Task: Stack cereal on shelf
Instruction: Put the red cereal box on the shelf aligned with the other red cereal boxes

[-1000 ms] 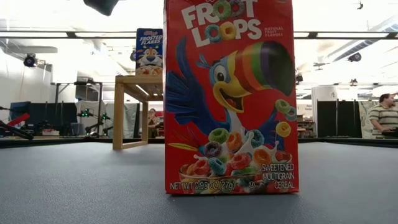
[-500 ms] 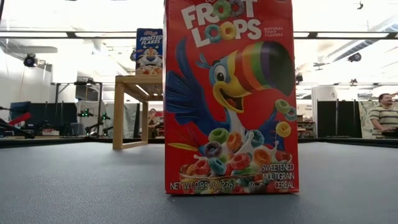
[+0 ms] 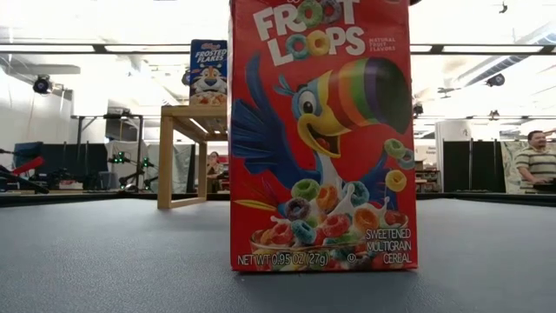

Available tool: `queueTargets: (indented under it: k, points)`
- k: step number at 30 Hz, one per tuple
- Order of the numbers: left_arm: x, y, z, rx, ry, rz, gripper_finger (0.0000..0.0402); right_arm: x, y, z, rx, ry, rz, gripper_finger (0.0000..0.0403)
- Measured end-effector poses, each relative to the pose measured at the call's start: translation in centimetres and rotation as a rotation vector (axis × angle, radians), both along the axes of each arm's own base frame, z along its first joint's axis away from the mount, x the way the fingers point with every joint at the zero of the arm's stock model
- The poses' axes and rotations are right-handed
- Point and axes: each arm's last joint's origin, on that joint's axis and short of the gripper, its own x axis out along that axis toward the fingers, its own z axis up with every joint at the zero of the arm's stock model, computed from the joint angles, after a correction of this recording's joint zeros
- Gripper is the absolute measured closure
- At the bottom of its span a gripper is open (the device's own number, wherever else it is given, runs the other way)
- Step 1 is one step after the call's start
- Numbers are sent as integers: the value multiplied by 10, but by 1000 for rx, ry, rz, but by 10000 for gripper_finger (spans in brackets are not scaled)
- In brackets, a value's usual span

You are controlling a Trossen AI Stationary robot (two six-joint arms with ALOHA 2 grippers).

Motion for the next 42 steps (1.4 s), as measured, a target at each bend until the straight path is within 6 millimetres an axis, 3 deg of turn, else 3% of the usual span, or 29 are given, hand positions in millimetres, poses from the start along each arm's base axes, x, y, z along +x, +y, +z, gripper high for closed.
queueTargets:
  k: [10, 25, 37, 42]
  points:
    - [-3, 2, -10, -62, 31, 75, 141, -7, 12, -3, -44, -29, -67, 187]
    - [7, 0, -38, -68, 63, 118, 141, -8, 13, 0, -61, -51, -96, 187]
    - [9, 2, -38, -79, 62, 134, 141, -2, 19, -20, -6, 23, -134, 186]
    - [9, 2, -38, -78, 63, 134, 141, 5, 24, -37, -31, 57, -128, 170]
